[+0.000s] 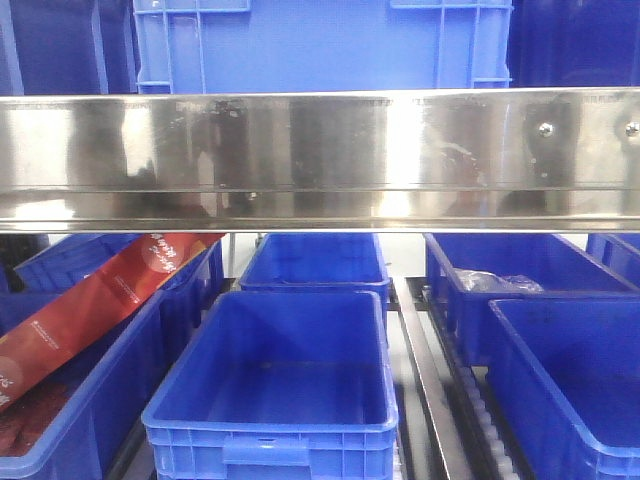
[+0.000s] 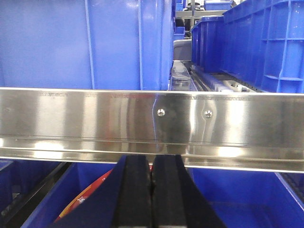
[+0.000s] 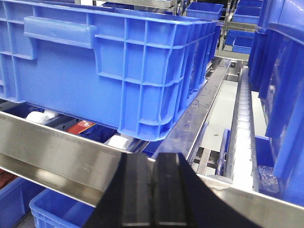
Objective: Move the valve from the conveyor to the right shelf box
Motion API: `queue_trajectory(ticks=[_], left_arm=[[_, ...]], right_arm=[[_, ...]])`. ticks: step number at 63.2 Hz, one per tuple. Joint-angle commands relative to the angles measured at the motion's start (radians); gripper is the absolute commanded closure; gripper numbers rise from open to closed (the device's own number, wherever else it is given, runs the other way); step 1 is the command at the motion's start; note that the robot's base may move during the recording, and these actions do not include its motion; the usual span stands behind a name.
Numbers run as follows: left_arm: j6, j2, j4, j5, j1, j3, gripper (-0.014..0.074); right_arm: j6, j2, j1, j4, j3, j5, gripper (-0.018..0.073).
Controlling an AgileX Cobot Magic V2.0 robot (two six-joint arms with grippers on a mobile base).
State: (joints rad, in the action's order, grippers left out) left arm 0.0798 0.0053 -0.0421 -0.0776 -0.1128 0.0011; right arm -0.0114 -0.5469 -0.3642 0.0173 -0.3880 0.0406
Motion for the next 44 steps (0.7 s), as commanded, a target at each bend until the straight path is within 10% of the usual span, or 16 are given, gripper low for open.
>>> queue_trajectory(ticks=[1, 22, 44], left_arm=[[0.002, -0.005, 0.0, 0.016, 0.005, -0.001, 0.0707], [0.002, -0.005, 0.0, 0.016, 0.005, -0.001, 0.0707], [0.002, -0.005, 0.0, 0.016, 0.005, -0.001, 0.0707]], right_arm=[[0.001, 0.031, 0.029, -0.008, 0.001, 0.013, 0.0713], [0.003, 0.337, 0.355, -0.082, 0.189, 0.064, 0.0713], [0.058, 0.547, 0.405, -0.107, 0.388, 0.037, 0.0713]])
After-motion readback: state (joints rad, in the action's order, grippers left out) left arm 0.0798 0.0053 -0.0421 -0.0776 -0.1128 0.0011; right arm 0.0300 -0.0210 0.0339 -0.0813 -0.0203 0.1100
